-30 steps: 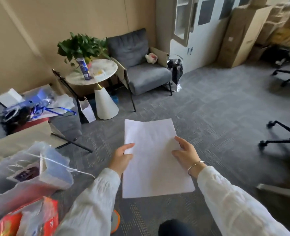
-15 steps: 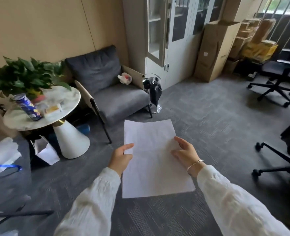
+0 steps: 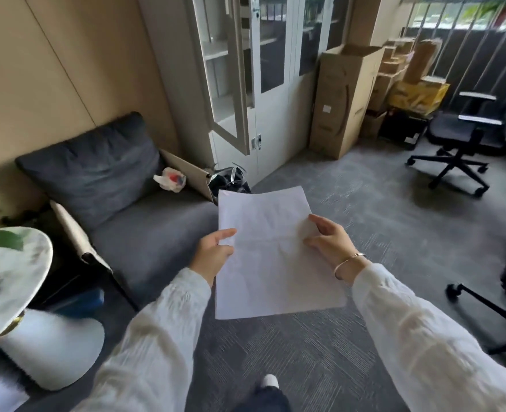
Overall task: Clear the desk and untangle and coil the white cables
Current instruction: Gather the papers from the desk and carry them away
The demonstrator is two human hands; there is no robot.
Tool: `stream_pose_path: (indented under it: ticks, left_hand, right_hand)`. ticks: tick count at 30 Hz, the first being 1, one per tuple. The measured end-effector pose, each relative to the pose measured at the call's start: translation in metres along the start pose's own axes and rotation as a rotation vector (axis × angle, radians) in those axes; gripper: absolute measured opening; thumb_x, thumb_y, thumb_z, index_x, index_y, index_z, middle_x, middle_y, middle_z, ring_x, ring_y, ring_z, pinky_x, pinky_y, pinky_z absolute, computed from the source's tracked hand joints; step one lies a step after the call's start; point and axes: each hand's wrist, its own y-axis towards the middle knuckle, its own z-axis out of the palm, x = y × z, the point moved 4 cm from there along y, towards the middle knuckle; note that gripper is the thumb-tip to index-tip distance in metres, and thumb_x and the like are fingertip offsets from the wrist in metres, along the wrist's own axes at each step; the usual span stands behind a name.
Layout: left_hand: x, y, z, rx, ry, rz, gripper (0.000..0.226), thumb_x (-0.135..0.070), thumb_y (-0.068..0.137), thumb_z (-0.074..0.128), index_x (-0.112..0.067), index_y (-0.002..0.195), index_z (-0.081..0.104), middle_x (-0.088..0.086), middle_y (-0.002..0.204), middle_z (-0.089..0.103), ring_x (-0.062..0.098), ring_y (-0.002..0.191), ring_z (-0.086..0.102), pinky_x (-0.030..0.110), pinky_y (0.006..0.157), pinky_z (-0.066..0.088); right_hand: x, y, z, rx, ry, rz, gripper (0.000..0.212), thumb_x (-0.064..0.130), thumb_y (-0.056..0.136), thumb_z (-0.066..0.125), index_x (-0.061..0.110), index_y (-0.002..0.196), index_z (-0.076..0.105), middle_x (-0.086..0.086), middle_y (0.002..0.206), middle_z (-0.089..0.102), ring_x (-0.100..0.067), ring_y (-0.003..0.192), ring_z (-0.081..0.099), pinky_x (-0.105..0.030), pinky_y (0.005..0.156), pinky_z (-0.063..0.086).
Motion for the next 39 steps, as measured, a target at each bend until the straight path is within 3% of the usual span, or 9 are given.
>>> stream_pose_path:
  ticks: [4, 11, 13, 16, 20, 26, 33, 36, 39]
  left_hand:
    - [-0.062, 0.113, 0.035, 0.039, 0.018, 0.021, 0.047, 0.011, 0.084, 0.048, -0.014, 0.12, 0.066, 0.01, 0.092, 0.059, 0.024, 0.082, 0.055, 0.035, 0.08, 0.049]
    - [-0.145, 0.261, 0.102, 0.06, -0.011, 0.054, 0.04, -0.001, 0.072, 0.058, -0.028, 0.1, 0.069, 0.018, 0.104, 0.069, 0.03, 0.086, 0.06, 0.057, 0.096, 0.048]
    - [-0.161, 0.301, 0.122, 0.052, -0.016, 0.065, 0.04, 0.0, 0.074, 0.057, -0.028, 0.1, 0.069, 0.017, 0.108, 0.069, 0.037, 0.093, 0.064, 0.057, 0.096, 0.048]
    - [-0.185, 0.369, 0.157, 0.03, -0.022, 0.076, 0.04, -0.002, 0.075, 0.058, -0.031, 0.099, 0.071, 0.011, 0.108, 0.07, 0.041, 0.106, 0.063, 0.054, 0.097, 0.049]
    - [-0.214, 0.459, 0.204, -0.044, -0.069, 0.067, 0.046, -0.013, 0.062, 0.06, -0.041, 0.096, 0.075, 0.007, 0.11, 0.071, 0.03, 0.106, 0.065, 0.053, 0.099, 0.048]
    - [-0.265, 0.558, 0.251, -0.145, -0.115, 0.042, 0.043, -0.013, 0.061, 0.058, -0.035, 0.094, 0.074, 0.012, 0.109, 0.07, 0.032, 0.105, 0.064, 0.052, 0.1, 0.048]
    - [-0.304, 0.66, 0.258, -0.294, -0.113, 0.066, 0.043, -0.005, 0.075, 0.058, -0.026, 0.111, 0.071, 0.02, 0.122, 0.064, 0.037, 0.117, 0.058, 0.038, 0.094, 0.047]
    - [-0.315, 0.717, 0.247, -0.345, -0.111, 0.064, 0.044, 0.003, 0.082, 0.054, -0.022, 0.116, 0.07, 0.013, 0.109, 0.067, 0.031, 0.095, 0.062, 0.03, 0.08, 0.045]
    - [-0.332, 0.77, 0.232, -0.399, -0.146, 0.064, 0.042, 0.003, 0.082, 0.055, -0.028, 0.104, 0.071, 0.006, 0.087, 0.063, 0.021, 0.072, 0.049, 0.028, 0.065, 0.039]
  right_hand:
    - [0.045, 0.108, -0.021, -0.049, 0.028, -0.017, 0.064, -0.014, 0.077, 0.059, 0.015, 0.134, 0.054, -0.001, 0.117, 0.061, -0.013, 0.093, 0.058, -0.024, 0.081, 0.048]
    - [0.089, 0.277, -0.069, -0.082, 0.023, -0.053, 0.056, -0.013, 0.075, 0.062, 0.023, 0.118, 0.062, -0.005, 0.116, 0.065, -0.016, 0.096, 0.06, -0.037, 0.094, 0.051]
    - [0.097, 0.328, -0.084, -0.07, 0.026, -0.055, 0.057, -0.011, 0.075, 0.064, 0.019, 0.124, 0.06, -0.005, 0.12, 0.064, -0.018, 0.099, 0.062, -0.041, 0.096, 0.051]
    - [0.116, 0.413, -0.108, -0.038, 0.04, -0.076, 0.063, -0.011, 0.077, 0.064, 0.014, 0.133, 0.055, -0.003, 0.118, 0.064, -0.018, 0.097, 0.062, -0.039, 0.095, 0.052]
    - [0.15, 0.52, -0.137, 0.039, 0.059, -0.086, 0.061, -0.014, 0.078, 0.062, 0.014, 0.132, 0.055, 0.0, 0.106, 0.065, -0.018, 0.088, 0.062, -0.038, 0.089, 0.054]
    - [0.201, 0.649, -0.159, 0.136, 0.026, -0.122, 0.055, -0.017, 0.079, 0.058, 0.027, 0.112, 0.057, 0.004, 0.089, 0.065, -0.017, 0.081, 0.06, -0.036, 0.079, 0.054]
    - [0.226, 0.791, -0.131, 0.231, -0.028, -0.15, 0.06, -0.014, 0.078, 0.062, 0.014, 0.13, 0.057, -0.002, 0.106, 0.066, -0.015, 0.088, 0.061, -0.029, 0.081, 0.052]
    - [0.24, 0.857, -0.106, 0.282, -0.062, -0.167, 0.06, -0.01, 0.077, 0.064, 0.015, 0.131, 0.056, -0.001, 0.108, 0.067, -0.017, 0.088, 0.064, -0.03, 0.082, 0.054]
    - [0.262, 0.919, -0.076, 0.327, -0.086, -0.178, 0.061, -0.005, 0.077, 0.065, 0.016, 0.133, 0.056, 0.0, 0.113, 0.066, -0.018, 0.089, 0.065, -0.035, 0.087, 0.055]
